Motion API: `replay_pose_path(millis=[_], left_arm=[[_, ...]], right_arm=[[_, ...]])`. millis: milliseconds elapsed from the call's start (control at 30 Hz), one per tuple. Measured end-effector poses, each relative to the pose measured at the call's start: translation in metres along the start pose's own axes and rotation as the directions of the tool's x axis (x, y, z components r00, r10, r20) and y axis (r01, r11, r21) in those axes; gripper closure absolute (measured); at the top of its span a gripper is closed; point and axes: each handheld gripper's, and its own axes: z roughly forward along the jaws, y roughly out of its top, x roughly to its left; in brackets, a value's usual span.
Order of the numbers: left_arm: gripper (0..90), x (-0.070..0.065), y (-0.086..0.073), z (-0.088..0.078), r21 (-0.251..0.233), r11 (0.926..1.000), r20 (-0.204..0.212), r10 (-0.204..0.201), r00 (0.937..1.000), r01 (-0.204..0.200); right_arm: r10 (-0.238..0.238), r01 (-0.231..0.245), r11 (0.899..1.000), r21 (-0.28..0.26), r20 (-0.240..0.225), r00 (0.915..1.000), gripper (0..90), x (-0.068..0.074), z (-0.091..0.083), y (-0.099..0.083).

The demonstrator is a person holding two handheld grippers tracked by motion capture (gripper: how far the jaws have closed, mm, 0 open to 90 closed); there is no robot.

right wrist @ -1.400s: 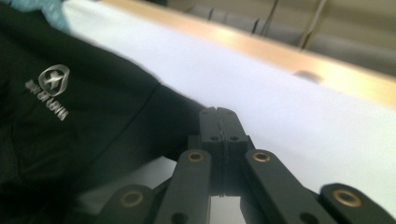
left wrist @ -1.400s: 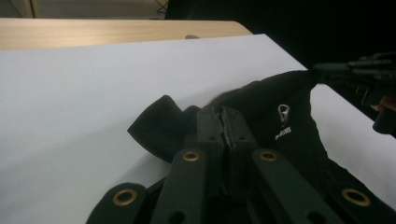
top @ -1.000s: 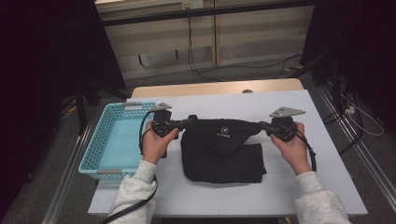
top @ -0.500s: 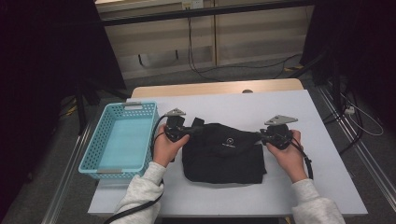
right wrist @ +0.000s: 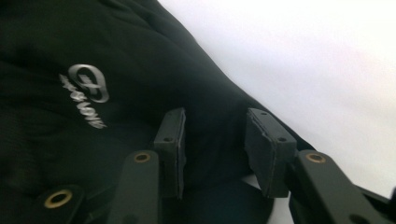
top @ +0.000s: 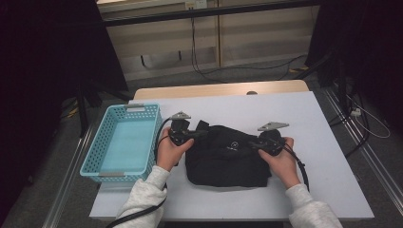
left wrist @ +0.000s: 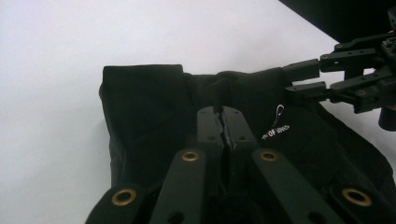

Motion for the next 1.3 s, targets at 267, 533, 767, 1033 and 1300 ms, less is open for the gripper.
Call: replay_pose_path(millis=[267, 533, 767, 1033, 1300], left_arm=[[87.0, -0.003, 0.000, 0.005, 0.000, 1.0000, 0.004, 0.004, 1.0000, -0.004], [86.7, -0.006, 0.003, 0.004, -0.015, 0.9999, 0.009, 0.007, 0.9999, -0.007], [75.3, -0.006, 0.006, 0.004, -0.042, 0.9991, 0.006, 0.005, 1.0000, -0.004], [49.2, 0.010, 0.015, -0.006, -0.114, 0.9933, -0.081, -0.031, 0.9962, 0.021], [41.5, 0.026, 0.009, 0.012, -0.078, 0.9962, -0.153, -0.049, 0.9871, 0.037]], right_arm=[[0.012, -0.012, 1.000, -0.014, -0.031, 0.9995, 85.6, -0.001, 0.005, -0.006], [0.046, -0.052, 0.993, -0.103, -0.059, 0.9972, 87.8, -0.010, -0.015, -0.001], [0.109, -0.123, 0.978, -0.167, -0.089, 0.9901, 88.2, -0.029, -0.053, -0.008], [0.150, -0.150, 0.981, -0.122, -0.014, 0.9886, 88.1, -0.051, -0.069, -0.036], [0.153, -0.151, 0.986, -0.075, 0.031, 0.9877, 87.9, -0.057, -0.066, -0.049]])
